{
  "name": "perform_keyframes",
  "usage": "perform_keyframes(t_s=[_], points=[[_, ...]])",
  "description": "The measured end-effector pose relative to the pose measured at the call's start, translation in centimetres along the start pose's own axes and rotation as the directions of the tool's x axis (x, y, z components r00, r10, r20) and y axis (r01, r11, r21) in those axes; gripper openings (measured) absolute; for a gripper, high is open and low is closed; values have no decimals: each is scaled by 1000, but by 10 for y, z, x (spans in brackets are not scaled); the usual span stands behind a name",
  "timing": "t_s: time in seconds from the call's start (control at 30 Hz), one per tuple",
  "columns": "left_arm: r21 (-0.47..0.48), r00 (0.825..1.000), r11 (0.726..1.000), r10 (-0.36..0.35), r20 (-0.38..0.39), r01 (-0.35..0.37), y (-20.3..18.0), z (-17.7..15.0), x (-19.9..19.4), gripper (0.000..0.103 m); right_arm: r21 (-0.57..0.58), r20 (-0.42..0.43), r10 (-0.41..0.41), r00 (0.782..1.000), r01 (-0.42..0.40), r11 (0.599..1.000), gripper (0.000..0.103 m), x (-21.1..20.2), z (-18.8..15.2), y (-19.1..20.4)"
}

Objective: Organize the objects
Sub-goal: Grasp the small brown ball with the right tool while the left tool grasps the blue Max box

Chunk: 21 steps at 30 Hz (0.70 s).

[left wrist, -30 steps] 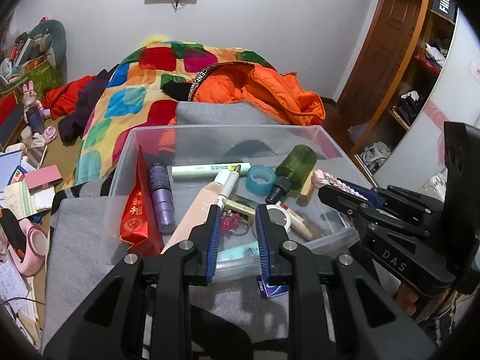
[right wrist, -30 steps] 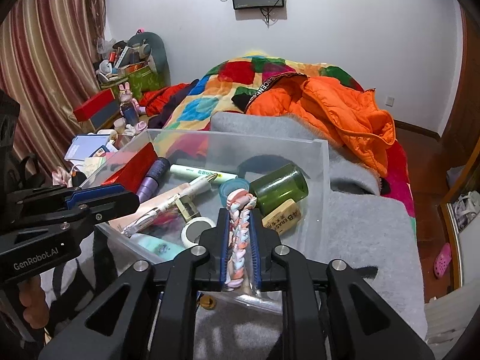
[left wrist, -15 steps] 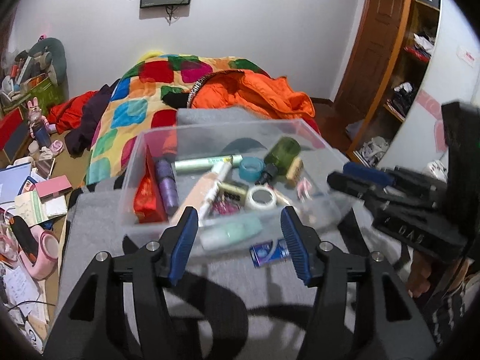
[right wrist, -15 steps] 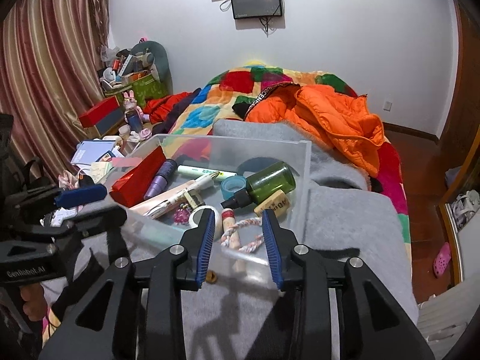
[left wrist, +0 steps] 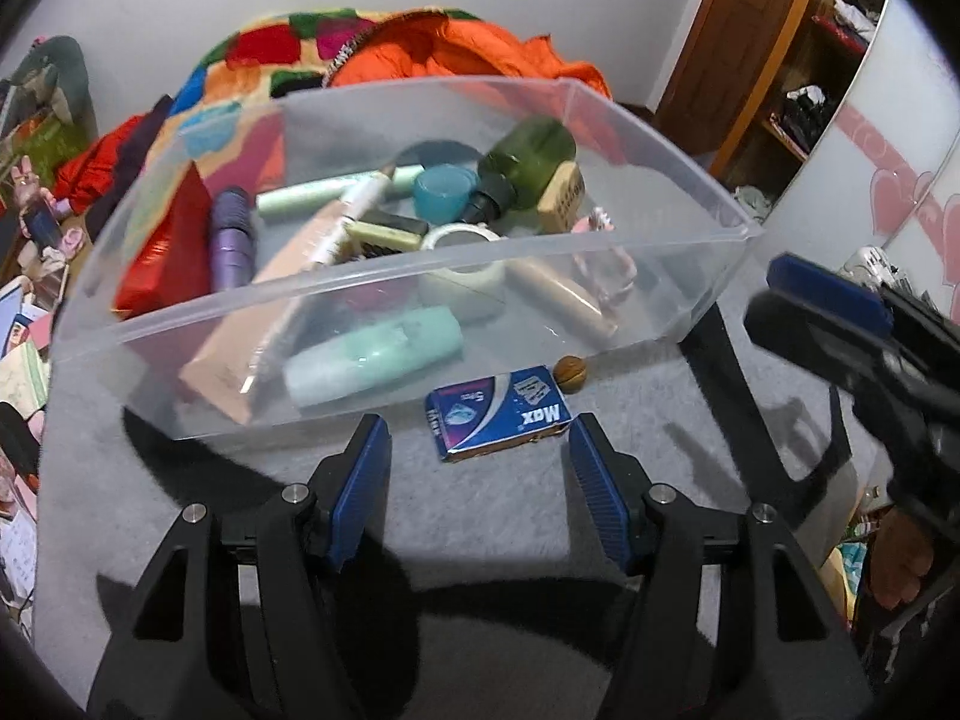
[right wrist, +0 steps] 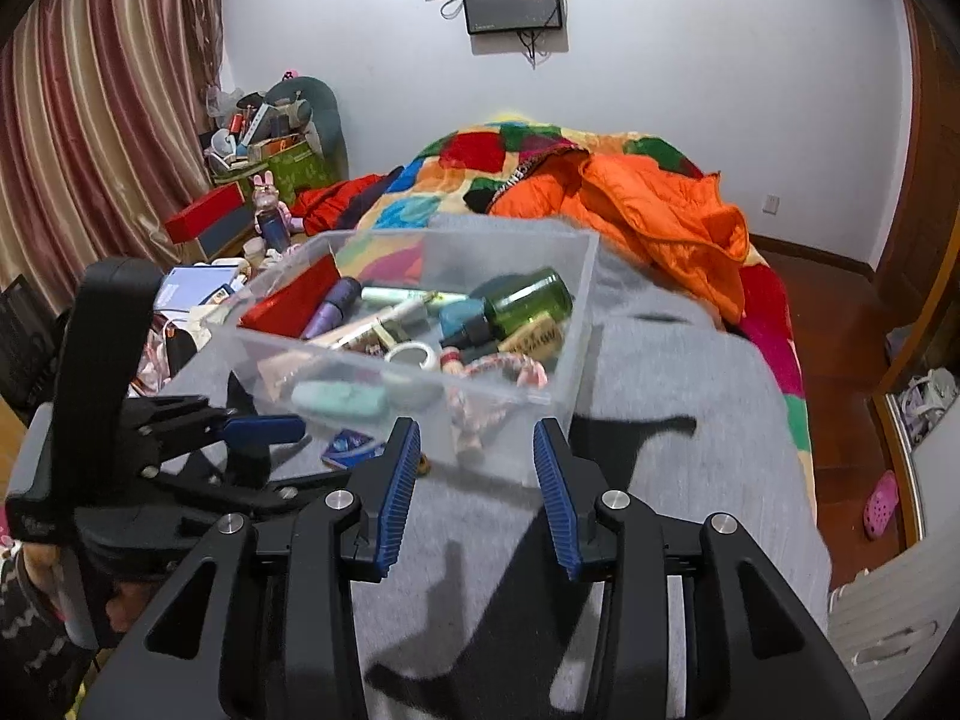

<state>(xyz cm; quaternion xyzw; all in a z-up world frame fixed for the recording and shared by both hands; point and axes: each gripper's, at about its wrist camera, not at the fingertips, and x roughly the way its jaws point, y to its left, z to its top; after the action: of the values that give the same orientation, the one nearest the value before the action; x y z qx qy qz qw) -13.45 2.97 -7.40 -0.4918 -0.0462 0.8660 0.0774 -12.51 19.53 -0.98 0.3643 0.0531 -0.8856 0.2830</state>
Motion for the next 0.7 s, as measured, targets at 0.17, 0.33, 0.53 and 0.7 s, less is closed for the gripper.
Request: perform_keyframes(t_s=[0.17,0.33,0.53,0.7], points=[[30,999,1000,11,-32,-10,-5,4,14,62,14,-31,1,1000,-1,1000,36,7,-8,-6],[51,999,998,41,-7,-41,-8,-3,11,51,7,-60,8,998,-7,1000,36,18,-12,-1],[19,1000,1000,19,19,-19,4,-15,-2,50,-10,-110,34,993,-35,999,36,38,-13,12],[-19,998,999,31,56,-30,20,-31,-15,50,-40,-155,36,987,-43,998,36,57,-11,27]])
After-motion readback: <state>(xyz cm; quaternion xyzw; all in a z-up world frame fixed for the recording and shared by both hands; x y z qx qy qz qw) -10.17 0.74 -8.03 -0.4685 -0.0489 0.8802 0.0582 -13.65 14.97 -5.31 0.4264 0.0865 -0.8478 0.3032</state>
